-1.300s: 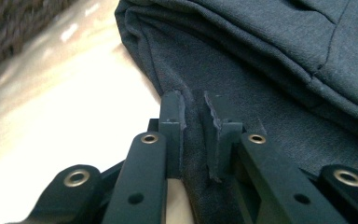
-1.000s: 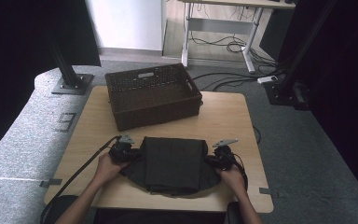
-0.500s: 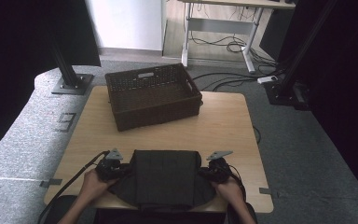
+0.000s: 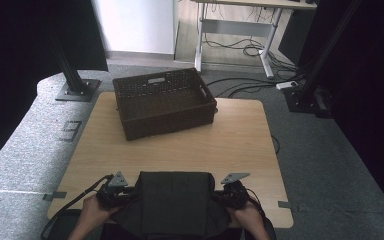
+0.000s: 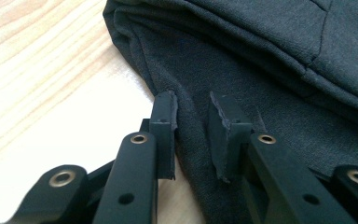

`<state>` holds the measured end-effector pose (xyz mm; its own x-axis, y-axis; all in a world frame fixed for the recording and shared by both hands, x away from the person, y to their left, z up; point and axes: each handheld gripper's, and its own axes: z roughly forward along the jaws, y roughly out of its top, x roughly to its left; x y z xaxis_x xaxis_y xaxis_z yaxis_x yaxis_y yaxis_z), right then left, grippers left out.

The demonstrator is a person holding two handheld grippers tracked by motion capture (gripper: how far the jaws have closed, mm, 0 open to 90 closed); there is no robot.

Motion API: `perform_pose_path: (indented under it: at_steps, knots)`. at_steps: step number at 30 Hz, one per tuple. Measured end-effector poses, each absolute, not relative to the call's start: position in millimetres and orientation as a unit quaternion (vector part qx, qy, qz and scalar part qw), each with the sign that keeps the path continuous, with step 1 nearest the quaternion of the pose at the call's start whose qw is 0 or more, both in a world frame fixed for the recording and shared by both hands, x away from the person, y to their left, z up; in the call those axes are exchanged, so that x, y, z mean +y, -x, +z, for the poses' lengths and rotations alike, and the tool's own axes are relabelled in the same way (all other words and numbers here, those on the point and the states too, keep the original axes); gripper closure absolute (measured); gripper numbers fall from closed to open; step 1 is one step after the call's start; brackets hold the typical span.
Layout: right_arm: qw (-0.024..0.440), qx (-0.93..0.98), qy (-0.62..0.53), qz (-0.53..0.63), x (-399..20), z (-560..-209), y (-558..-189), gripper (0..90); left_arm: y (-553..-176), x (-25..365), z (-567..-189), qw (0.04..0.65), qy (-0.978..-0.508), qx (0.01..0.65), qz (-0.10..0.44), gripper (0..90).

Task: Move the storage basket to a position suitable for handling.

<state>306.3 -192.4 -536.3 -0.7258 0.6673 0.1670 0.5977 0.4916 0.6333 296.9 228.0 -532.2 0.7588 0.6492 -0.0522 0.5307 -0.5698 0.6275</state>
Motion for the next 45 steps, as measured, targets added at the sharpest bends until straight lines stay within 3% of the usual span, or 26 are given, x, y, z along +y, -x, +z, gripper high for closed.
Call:
perform_pose_path:
  at_steps: [4, 8, 9, 12, 13, 16, 18, 19, 28, 33, 39, 45]
  knots:
    - [0.050, 0.861, -0.368, 0.347, -192, -536, -305, 76.3, -298, 228, -532, 0.319, -0.882, 0.334, 0.098, 66.0]
    - [0.066, 0.864, -0.369, 0.336, -193, -530, -308, 65.7, -304, 232, -529, 0.319, -0.879, 0.338, 0.100, 44.9]
    - [0.066, 0.864, -0.369, 0.336, -193, -530, -308, 65.7, -307, 234, -527, 0.324, -0.876, 0.343, 0.100, 44.9]
    - [0.088, 0.858, -0.375, 0.341, -200, -520, -312, 56.0, -317, 237, -521, 0.338, -0.869, 0.347, 0.097, 31.4]
    - [0.088, 0.858, -0.375, 0.341, -200, -520, -312, 56.0, -317, 237, -521, 0.338, -0.869, 0.347, 0.097, 29.2]
    - [0.114, 0.846, -0.386, 0.350, -208, -511, -318, 41.7, -323, 237, -517, 0.343, -0.865, 0.352, 0.104, 24.9]
    - [0.122, 0.841, -0.393, 0.351, -211, -509, -320, 38.7, -330, 238, -514, 0.346, -0.861, 0.358, 0.104, 20.3]
    - [0.130, 0.833, -0.404, 0.355, -217, -507, -325, 32.0, -334, 238, -511, 0.349, -0.858, 0.362, 0.102, 19.6]
    - [0.172, 0.802, -0.455, 0.345, -237, -509, -344, 13.3, -368, 239, -493, 0.364, -0.843, 0.380, 0.116, 14.2]
    - [0.178, 0.795, -0.467, 0.345, -243, -513, -347, 11.6, -385, 238, -481, 0.360, -0.843, 0.379, 0.129, 13.3]
    - [0.183, 0.792, -0.478, 0.332, -249, -530, -349, 0.4, -404, 239, -463, 0.358, -0.840, 0.381, 0.145, 10.6]
    - [0.188, 0.793, -0.484, 0.319, -253, -540, -353, 0.0, -419, 234, -449, 0.354, -0.840, 0.380, 0.158, 10.1]
